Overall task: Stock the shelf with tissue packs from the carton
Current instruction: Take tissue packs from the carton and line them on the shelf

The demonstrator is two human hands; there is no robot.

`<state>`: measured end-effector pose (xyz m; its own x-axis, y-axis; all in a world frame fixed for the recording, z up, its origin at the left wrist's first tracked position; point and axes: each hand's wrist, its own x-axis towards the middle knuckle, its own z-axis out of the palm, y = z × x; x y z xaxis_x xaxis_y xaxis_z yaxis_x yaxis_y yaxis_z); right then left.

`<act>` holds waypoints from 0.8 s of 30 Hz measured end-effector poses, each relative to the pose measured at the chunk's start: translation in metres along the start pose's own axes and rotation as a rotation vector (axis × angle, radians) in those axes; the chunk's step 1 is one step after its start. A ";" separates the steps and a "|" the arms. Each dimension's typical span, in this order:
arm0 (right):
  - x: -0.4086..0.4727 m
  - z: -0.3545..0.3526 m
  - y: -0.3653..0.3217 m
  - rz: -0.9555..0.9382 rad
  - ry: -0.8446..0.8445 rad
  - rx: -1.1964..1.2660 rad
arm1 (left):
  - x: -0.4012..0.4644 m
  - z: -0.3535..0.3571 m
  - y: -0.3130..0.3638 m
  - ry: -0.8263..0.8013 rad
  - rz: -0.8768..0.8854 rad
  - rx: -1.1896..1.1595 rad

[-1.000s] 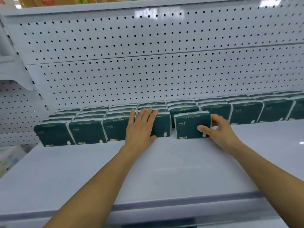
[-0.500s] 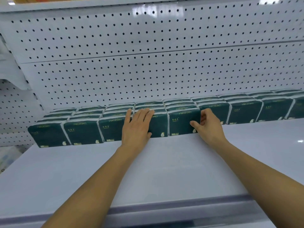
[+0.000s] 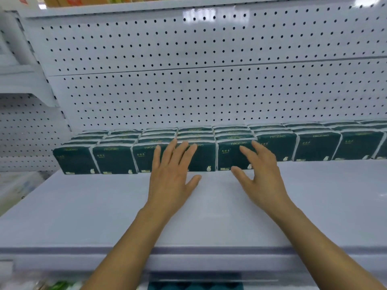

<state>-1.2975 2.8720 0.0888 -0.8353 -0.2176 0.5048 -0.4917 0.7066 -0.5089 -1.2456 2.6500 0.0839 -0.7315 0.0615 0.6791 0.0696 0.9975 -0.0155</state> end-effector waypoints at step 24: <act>-0.216 0.149 -0.295 -0.873 -0.239 0.126 | -0.348 -0.236 -0.130 -0.065 -0.604 0.344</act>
<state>-1.0086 2.6104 0.0263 -0.1758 -0.7838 0.5957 -0.9843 0.1498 -0.0934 -0.8399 2.4907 0.0233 -0.6139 -0.5163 0.5972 -0.5733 0.8116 0.1123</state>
